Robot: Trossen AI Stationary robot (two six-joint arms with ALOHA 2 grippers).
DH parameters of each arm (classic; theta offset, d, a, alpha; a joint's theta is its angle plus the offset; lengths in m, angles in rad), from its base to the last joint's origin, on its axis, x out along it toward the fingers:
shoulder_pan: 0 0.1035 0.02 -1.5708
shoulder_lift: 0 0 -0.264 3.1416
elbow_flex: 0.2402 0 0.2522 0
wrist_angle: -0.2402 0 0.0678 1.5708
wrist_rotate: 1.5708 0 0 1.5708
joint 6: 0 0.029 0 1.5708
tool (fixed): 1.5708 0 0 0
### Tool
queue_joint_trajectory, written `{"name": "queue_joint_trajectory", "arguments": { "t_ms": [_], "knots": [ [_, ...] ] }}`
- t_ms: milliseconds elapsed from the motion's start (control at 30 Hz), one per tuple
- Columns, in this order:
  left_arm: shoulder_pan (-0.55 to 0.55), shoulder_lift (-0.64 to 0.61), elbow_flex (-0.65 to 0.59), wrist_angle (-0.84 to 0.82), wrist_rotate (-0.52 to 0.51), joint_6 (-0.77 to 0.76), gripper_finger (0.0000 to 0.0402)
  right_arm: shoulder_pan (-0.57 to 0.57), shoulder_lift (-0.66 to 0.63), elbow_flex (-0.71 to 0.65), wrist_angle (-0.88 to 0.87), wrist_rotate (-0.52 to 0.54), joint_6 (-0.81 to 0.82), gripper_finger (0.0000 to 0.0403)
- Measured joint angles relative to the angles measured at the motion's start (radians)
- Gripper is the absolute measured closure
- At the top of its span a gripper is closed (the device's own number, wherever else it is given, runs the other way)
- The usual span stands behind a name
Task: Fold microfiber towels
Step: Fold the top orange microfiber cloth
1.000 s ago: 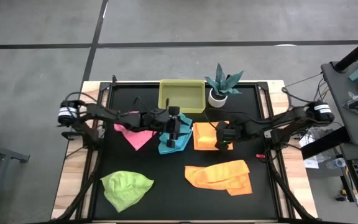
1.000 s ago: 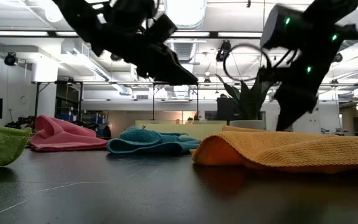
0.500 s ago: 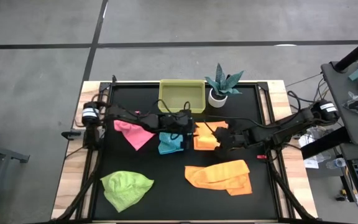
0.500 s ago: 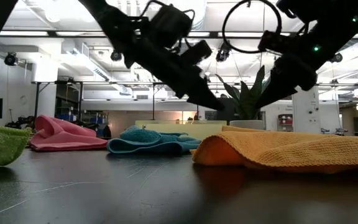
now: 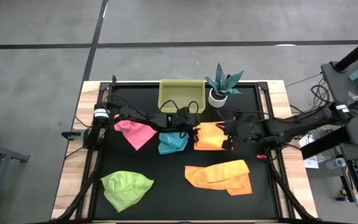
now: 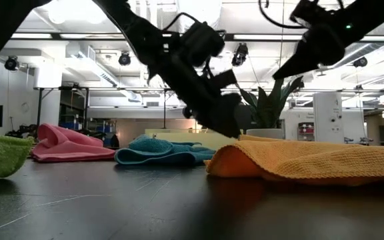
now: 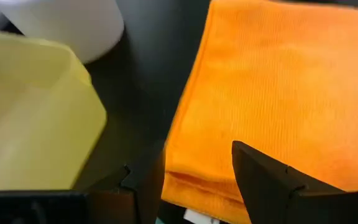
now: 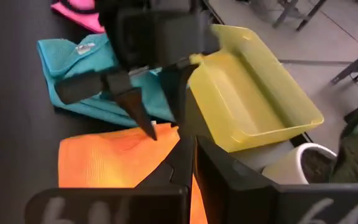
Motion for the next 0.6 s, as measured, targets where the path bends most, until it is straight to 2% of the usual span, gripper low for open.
{"name": "queue_joint_trajectory", "arguments": {
  "t_ms": [333, 467, 600],
  "knots": [
    [0.003, 0.036, -0.005, 0.023, -0.003, -0.009, 0.0240, 0.000, -0.161, -0.098, 0.028, -0.001, 0.009, 0.0390],
    [0.009, 0.036, -0.006, 0.015, 0.010, -0.009, 0.0277, 0.000, -0.182, -0.101, 0.029, -0.002, 0.009, 0.0390],
    [0.011, 0.036, -0.008, -0.005, 0.024, -0.007, 0.0336, 0.000, -0.183, -0.101, 0.028, -0.002, 0.010, 0.0390]
  ]
}}
